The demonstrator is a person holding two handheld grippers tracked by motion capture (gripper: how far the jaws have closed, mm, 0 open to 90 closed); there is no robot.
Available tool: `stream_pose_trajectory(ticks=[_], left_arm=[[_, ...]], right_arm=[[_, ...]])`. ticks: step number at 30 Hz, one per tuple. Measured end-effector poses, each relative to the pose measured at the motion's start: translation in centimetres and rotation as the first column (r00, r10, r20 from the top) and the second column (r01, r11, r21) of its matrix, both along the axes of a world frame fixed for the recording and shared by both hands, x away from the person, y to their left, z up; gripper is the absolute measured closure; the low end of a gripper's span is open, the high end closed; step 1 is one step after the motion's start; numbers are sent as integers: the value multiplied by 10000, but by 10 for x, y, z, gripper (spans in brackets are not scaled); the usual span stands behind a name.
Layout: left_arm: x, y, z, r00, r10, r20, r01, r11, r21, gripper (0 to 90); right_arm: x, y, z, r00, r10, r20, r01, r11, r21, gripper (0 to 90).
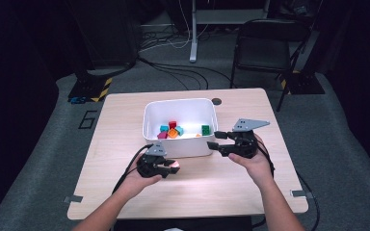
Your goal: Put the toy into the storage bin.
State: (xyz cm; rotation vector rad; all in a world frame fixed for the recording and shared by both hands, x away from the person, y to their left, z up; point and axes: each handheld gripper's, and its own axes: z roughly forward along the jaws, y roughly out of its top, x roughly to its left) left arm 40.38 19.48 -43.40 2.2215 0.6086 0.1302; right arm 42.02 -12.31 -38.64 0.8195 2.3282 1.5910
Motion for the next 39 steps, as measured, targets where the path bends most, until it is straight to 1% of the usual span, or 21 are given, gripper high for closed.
stream_pose_trajectory(ticks=[1,6,11,15,18,21,25,27,29,32,33,39], left_arm=[[2,0,5,10000,30,22,-30,10000,-3,662],[10,1,29,9998,21,187,-15,9994,-336,662],[24,1,51,9997,34,230,-21,9983,-586,661],[37,0,64,9996,177,228,-156,9960,-883,661],[45,-1,72,9992,249,327,-218,9957,-898,662],[52,-4,78,9987,334,381,-297,9951,-939,662],[60,-7,86,9980,381,509,-337,9958,-853,662],[64,-9,90,9977,439,519,-394,9956,-856,662],[69,-11,93,9975,469,537,-427,9961,-773,662],[78,-14,95,9969,537,569,-501,9967,-638,662],[80,-15,95,9969,597,509,-564,9963,-653,662],[97,-21,94,9963,685,514,-659,9965,-511,662]], right_arm=[[0,0,0,10000,2,2,-2,10000,3,453],[0,-1,0,10000,-11,1,11,10000,16,453],[0,-2,0,10000,-32,-15,32,10000,49,453],[0,-3,1,10000,-30,-13,30,10000,61,453],[1,-3,1,10000,-48,-9,48,10000,83,453],[1,-4,0,10000,-55,-13,55,9999,97,453],[1,-5,0,10000,-68,-24,68,9999,107,453],[1,-5,1,10000,-77,-19,77,9999,123,453],[2,-5,1,10000,-77,-10,77,9999,134,453],[2,-6,1,10000,-85,-12,85,9999,147,453],[2,-6,1,10000,-85,-27,86,9998,154,453],[2,-7,0,9999,-115,-34,115,9998,189,453]])
